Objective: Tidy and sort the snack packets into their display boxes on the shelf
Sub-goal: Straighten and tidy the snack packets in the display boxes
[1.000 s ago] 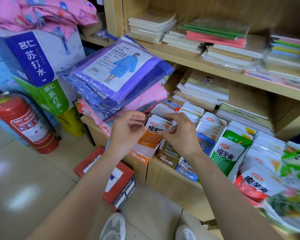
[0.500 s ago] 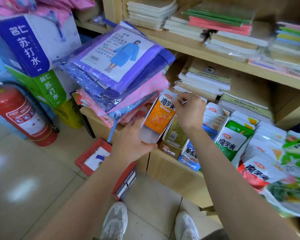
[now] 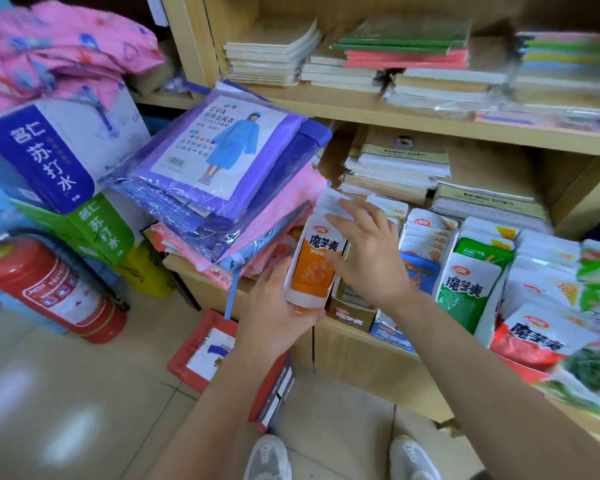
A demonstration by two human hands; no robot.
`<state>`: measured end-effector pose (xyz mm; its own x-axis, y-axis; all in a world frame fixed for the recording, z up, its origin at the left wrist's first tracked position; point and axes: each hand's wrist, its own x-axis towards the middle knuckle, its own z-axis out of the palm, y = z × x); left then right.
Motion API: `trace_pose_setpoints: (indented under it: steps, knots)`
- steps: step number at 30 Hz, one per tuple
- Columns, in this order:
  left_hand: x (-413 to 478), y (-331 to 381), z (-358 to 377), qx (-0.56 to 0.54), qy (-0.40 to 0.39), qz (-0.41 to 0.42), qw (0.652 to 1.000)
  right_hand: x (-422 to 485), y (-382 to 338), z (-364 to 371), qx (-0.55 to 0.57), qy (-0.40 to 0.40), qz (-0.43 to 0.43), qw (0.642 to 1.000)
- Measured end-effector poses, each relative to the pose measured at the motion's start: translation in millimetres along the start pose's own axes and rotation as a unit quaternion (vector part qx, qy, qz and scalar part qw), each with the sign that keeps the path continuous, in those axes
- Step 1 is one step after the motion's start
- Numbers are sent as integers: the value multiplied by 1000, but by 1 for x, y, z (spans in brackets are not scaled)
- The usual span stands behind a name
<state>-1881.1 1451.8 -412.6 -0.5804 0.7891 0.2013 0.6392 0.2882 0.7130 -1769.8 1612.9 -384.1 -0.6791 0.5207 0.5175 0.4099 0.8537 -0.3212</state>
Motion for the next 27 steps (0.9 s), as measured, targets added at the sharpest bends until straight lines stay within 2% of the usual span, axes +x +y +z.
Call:
trace_pose_setpoints:
  steps: [3,6,9,13,16,19,22,24,27]
  knots:
    - [-1,5,0,16,3,6,1000,-3,4,2,-106,-101,-10,989]
    - [0,9,4,24,7,-1,1000,-5,8,7,-157,-133,-3,979]
    - [2,10,10,35,9,-6,999,4,10,2,-135,-123,8,983]
    - [3,9,15,47,15,-8,999,13,17,-12,-12,-135,4,991]
    - [9,6,17,21,17,-19,999,12,25,-27,78,-83,23,993]
    - [14,4,20,14,43,-14,999,11,42,-40,40,-10,67,997]
    - [18,6,23,7,52,-18,998,8,62,-48,-15,22,113,993]
    - [20,13,21,31,52,-17,998,4,70,-49,-25,13,121,992]
    - [17,32,19,97,36,18,995,1,69,-50,-58,-58,121,989]
